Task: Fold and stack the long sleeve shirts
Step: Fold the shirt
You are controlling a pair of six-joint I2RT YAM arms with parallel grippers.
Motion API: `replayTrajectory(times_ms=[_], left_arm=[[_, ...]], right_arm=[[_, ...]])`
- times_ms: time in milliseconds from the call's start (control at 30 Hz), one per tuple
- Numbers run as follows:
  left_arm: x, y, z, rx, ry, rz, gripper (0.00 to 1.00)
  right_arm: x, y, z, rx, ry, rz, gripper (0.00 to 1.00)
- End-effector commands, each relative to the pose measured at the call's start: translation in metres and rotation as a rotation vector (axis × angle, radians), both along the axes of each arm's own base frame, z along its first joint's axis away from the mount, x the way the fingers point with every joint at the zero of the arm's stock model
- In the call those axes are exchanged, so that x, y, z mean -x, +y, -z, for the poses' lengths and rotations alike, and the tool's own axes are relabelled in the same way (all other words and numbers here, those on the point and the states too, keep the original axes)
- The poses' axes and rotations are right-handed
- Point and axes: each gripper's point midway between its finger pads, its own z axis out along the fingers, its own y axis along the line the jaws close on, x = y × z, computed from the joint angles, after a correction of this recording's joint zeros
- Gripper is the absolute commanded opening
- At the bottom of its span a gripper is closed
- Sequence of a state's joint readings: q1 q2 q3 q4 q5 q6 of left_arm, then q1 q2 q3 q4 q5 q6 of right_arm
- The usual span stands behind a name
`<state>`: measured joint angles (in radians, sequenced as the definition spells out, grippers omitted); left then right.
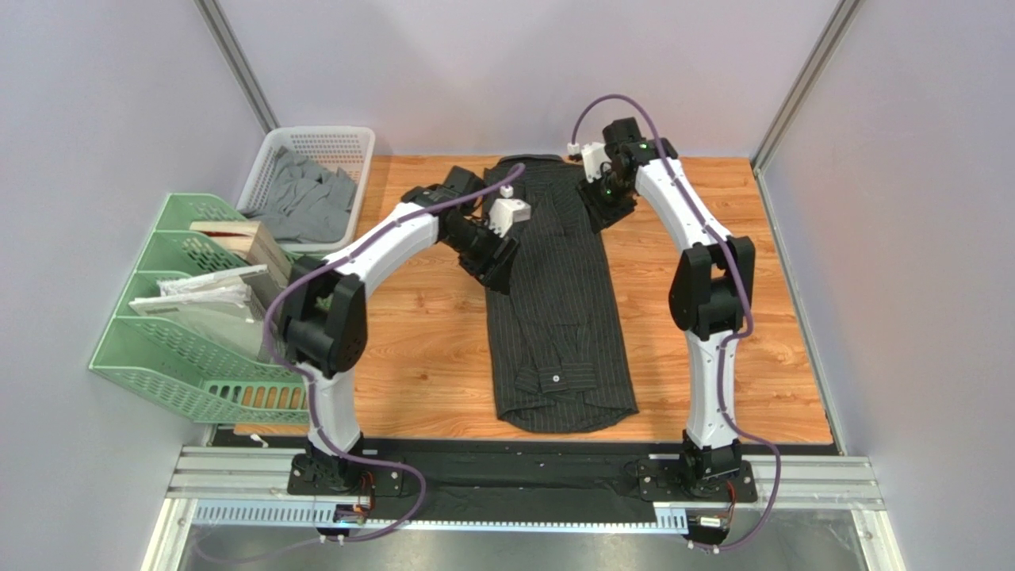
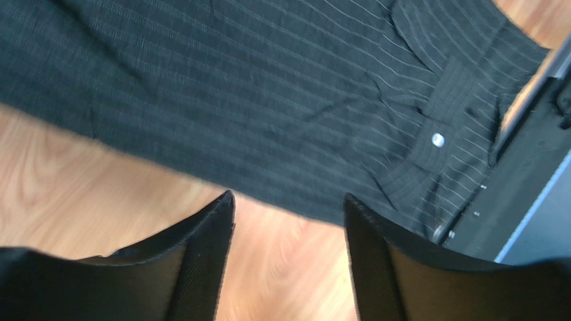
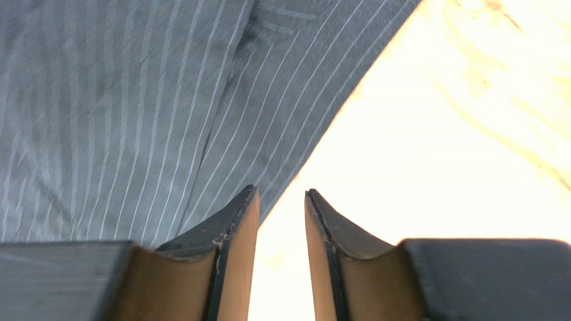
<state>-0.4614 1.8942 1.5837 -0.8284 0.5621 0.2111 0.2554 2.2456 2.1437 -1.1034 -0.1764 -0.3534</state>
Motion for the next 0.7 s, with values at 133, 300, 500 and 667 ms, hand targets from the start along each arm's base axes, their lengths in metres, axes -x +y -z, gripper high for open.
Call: replayTrajectory(times_ms=[133, 300, 500, 667], left_arm=[[-0.034, -0.019, 0.047, -0.056, 0.079, -0.010, 0.36], [-0.050, 0.000, 0.081, -0.159, 0.152, -0.081, 0.16], [-0.077, 0.030, 0.089, -0.181, 0.206, -0.169, 0.10], [-0.092, 0.036, 0.090, -0.207, 0.178, -0.168, 0.08]], right_arm=[[0.068, 0.014, 0.043, -0.078, 0.262, -0.077, 0.29], [0.078, 0.019, 0.068, -0.103, 0.332, -0.040, 0.28], [0.066, 0.029, 0.090, -0.130, 0.366, 0.000, 0.28], [0.048, 0.042, 0.090, -0.181, 0.370, 0.031, 0.29]])
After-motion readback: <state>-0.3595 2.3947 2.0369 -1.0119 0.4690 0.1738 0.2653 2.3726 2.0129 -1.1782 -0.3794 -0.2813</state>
